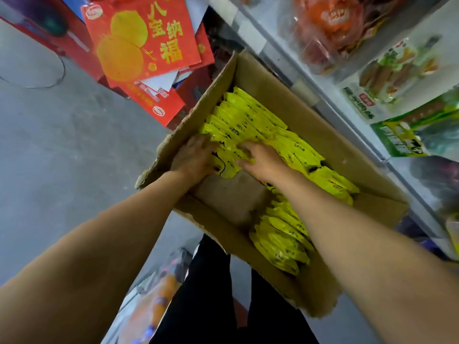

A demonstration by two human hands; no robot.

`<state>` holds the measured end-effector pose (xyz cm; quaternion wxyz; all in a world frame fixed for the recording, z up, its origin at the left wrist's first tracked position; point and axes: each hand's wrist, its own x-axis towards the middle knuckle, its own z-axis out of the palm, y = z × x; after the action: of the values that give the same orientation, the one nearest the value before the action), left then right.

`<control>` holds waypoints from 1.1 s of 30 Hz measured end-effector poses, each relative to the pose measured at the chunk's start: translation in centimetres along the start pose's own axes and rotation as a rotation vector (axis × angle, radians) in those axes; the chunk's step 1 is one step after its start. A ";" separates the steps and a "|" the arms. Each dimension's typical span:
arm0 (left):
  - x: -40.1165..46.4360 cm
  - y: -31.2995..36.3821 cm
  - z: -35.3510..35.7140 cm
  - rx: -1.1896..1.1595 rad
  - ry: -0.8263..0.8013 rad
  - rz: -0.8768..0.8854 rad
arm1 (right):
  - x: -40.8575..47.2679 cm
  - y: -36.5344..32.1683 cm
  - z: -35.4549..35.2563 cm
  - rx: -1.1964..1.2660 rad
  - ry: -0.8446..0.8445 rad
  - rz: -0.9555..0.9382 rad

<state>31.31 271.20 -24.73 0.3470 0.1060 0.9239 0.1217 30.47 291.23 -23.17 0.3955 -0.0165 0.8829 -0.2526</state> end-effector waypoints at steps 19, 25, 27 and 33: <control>1.5 -1.9 1.5 -0.023 -0.151 0.031 | 3.6 -0.7 4.2 -0.065 0.178 0.204; 0.2 -0.7 -0.7 -0.315 -0.176 0.013 | 1.5 0.4 3.1 0.194 0.202 0.162; -0.4 0.6 -1.5 -0.344 -0.206 0.008 | -0.4 1.1 1.8 0.274 0.191 0.156; -3.1 4.7 -3.4 -0.416 -0.188 0.053 | -7.0 3.8 -2.5 0.173 0.327 0.131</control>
<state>31.82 274.31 -18.89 0.4426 0.0671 0.8394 0.3083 34.11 297.28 -18.70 0.2623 0.1162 0.9096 -0.3006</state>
